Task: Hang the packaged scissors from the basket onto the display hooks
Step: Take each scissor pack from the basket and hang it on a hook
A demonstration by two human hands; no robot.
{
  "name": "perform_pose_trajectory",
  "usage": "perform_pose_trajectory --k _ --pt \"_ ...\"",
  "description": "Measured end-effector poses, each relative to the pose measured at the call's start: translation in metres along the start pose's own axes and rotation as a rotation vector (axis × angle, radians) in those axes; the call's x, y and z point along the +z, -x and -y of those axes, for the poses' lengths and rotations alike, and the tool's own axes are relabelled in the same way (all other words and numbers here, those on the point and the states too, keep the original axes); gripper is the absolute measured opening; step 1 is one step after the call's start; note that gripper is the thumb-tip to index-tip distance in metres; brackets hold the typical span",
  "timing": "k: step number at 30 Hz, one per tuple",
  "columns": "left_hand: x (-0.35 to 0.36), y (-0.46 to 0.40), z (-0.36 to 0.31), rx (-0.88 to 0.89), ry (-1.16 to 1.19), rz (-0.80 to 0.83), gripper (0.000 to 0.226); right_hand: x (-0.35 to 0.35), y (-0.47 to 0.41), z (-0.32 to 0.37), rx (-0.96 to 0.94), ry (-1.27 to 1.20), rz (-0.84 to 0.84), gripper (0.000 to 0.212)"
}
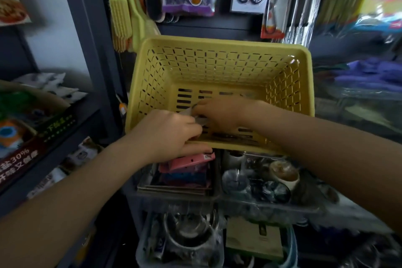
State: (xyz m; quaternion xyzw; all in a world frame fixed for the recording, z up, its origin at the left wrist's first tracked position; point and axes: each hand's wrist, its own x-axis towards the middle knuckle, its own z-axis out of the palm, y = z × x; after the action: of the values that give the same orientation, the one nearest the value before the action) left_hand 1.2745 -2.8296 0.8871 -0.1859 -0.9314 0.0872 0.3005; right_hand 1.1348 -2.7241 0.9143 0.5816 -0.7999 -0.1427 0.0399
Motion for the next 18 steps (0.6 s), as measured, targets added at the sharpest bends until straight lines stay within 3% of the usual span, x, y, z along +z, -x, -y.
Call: perform_pose_trajectory --k 6,9,12,16,18 --pt "-0.001 -0.002 0.003 -0.027 0.010 -0.036 0.070 0.001 -0.006 0.000 0.031 0.172 -0.175 0.029" --pt "-0.003 -0.005 0.007 -0.065 0.009 -0.064 0.070 -0.021 0.004 -0.010 0.162 0.164 -0.374 0.027" --pt "-0.007 -0.014 0.014 -0.114 0.041 -0.104 0.066 -0.047 0.024 -0.030 0.312 -0.078 -0.548 0.021" --pt "-0.018 -0.038 0.021 -0.268 0.295 -0.135 0.043 -0.055 0.054 -0.053 0.319 -0.520 -0.745 0.022" --pt "-0.021 -0.057 0.017 -0.340 0.377 -0.147 0.040 -0.048 0.064 -0.063 0.361 -0.617 -0.826 0.023"
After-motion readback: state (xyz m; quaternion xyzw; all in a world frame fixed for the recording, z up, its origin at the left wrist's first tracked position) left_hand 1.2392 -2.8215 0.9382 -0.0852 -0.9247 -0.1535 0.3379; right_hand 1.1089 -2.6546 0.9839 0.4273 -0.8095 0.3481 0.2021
